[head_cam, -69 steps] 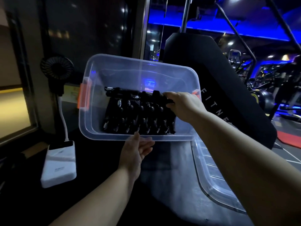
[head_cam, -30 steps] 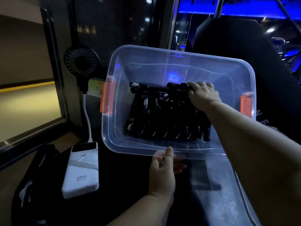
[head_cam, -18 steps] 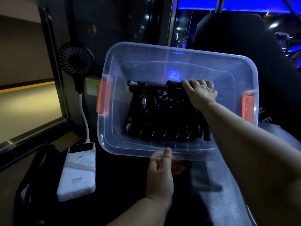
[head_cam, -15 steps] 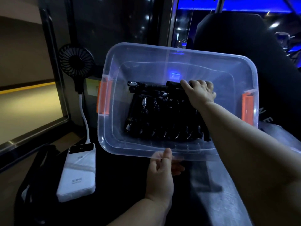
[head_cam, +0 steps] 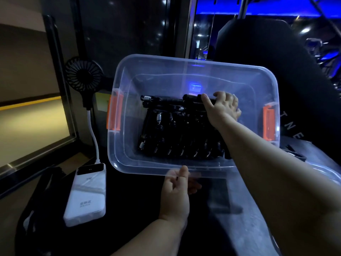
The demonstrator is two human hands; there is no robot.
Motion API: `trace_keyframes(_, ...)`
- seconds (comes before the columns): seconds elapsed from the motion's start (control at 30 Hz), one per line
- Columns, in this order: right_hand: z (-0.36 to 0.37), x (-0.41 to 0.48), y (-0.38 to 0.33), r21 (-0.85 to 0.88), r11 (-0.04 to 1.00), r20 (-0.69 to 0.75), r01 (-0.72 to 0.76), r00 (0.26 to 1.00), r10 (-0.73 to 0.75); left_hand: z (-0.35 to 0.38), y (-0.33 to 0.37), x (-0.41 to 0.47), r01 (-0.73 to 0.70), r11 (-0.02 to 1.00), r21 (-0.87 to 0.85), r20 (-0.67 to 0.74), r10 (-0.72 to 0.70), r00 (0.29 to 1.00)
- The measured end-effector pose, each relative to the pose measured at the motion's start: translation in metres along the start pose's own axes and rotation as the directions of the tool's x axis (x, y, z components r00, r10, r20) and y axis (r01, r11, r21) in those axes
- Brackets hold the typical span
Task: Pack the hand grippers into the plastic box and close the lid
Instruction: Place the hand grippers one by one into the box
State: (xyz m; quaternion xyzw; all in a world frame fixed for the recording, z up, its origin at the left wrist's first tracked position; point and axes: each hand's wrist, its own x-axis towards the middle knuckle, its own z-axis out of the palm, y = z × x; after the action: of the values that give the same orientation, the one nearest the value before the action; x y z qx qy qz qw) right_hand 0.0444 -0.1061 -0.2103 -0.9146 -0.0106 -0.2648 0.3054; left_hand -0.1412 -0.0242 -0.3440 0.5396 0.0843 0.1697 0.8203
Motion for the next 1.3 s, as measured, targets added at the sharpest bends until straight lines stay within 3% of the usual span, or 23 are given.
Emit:
trace_keyframes(0.27, -0.05, -0.03, 0.032, 0.047, 0.981, 0.003, 0.19, 0.982, -0.191, 0.003, 0.001, 0.0, -0.026, 0.998, 0.057, -0.07, 0.03, 0.997)
trace_keyframes(0.37, -0.065, -0.039, 0.047, 0.039, 0.956, -0.069, 0.292, 0.955, -0.289, 0.005, 0.003, -0.002, -0.037, 0.996, 0.077, -0.08, 0.043, 0.996)
trace_keyframes(0.53, -0.081, -0.061, 0.07, -0.05, 0.853, -0.246, 0.519, 0.822, -0.514, 0.004, 0.003, -0.004, -0.04, 0.994, 0.098, -0.062, 0.047, 0.997)
trace_keyframes(0.63, -0.094, -0.072, 0.081, -0.136, 0.817, -0.329, 0.561, 0.752, -0.571, 0.005, 0.004, -0.006, -0.04, 0.995, 0.096, -0.07, 0.047, 0.996)
trace_keyframes(0.7, -0.101, -0.073, 0.096, -0.115, 0.847, -0.362, 0.519, 0.772, -0.522, 0.006, 0.004, -0.007, -0.045, 0.994, 0.098, -0.073, 0.052, 0.996)
trace_keyframes(0.83, -0.113, -0.068, 0.141, 0.025, 0.954, -0.387, 0.298, 0.883, -0.266, 0.009, 0.003, -0.009, -0.063, 0.993, 0.096, -0.077, 0.071, 0.995)
trace_keyframes(1.0, -0.116, -0.057, 0.195, -0.046, 0.999, -0.167, -0.015, 0.986, 0.007, 0.011, 0.002, -0.01, -0.075, 0.992, 0.102, -0.09, 0.084, 0.992)
trace_keyframes(1.13, -0.108, -0.051, 0.218, -0.193, 0.973, -0.017, -0.129, 0.992, 0.128, 0.013, 0.001, -0.011, -0.078, 0.992, 0.095, -0.099, 0.087, 0.991)
trace_keyframes(1.3, -0.099, -0.041, 0.248, -0.254, 0.947, 0.097, -0.198, 0.969, 0.229, 0.015, 0.0, -0.013, -0.066, 0.994, 0.085, -0.118, 0.076, 0.99)
